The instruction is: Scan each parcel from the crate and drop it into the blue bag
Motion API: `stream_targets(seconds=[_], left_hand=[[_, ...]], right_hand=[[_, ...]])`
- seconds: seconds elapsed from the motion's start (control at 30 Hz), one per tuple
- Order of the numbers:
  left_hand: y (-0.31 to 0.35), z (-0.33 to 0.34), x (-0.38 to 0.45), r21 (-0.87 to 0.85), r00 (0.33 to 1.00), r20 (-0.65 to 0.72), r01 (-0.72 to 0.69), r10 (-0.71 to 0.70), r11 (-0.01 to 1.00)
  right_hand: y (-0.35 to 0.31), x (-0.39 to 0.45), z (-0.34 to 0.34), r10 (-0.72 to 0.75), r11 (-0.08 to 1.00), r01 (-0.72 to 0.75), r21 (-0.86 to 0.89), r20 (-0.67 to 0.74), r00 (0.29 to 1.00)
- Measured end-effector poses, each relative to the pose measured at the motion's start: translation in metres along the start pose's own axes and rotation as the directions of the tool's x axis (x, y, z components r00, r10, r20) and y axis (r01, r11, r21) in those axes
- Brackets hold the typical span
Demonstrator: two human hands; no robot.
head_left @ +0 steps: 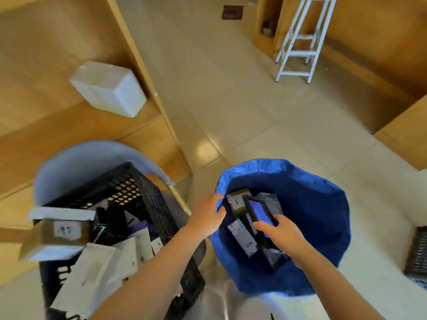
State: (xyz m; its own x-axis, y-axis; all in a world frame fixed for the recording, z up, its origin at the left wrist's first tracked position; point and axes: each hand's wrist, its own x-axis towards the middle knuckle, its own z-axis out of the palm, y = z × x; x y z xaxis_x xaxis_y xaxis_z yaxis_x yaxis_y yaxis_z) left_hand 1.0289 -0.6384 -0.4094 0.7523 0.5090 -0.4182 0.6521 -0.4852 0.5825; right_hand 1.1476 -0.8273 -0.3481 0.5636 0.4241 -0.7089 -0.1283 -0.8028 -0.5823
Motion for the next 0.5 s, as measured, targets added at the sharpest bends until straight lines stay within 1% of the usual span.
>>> stream_targets(seconds=[0.13, 0.23, 0.3, 0.4, 0.5], left_hand=[[-0.051, -0.031, -0.049, -0.088, 0.991, -0.123, 0.038, -0.048, 0.995], [-0.088, -0.051, -0.089, -0.129, 0.964, -0.26, 0.03, -0.063, 0.991], [-0.116, -0.064, -0.117, -0.135, 0.943, -0.323, 0.036, -0.078, 0.99], [-0.167, -0.078, -0.156, -0.124, 0.921, -0.358, 0.115, -0.153, 0.985], [-0.213, -0.081, -0.184, -0.103, 0.909, -0.319, 0.247, -0.267, 0.964]], right_hand=[[-0.031, -0.025, 0.041, -0.064, 0.993, 0.069, -0.094, 0.055, 0.996], [-0.049, -0.042, 0.076, -0.109, 0.985, 0.119, -0.124, 0.09, 0.99], [-0.06, -0.053, 0.101, -0.125, 0.98, 0.14, -0.142, 0.107, 0.986], [-0.076, -0.072, 0.14, -0.15, 0.972, 0.173, -0.16, 0.142, 0.978], [-0.084, -0.084, 0.169, -0.166, 0.966, 0.193, -0.173, 0.162, 0.973]])
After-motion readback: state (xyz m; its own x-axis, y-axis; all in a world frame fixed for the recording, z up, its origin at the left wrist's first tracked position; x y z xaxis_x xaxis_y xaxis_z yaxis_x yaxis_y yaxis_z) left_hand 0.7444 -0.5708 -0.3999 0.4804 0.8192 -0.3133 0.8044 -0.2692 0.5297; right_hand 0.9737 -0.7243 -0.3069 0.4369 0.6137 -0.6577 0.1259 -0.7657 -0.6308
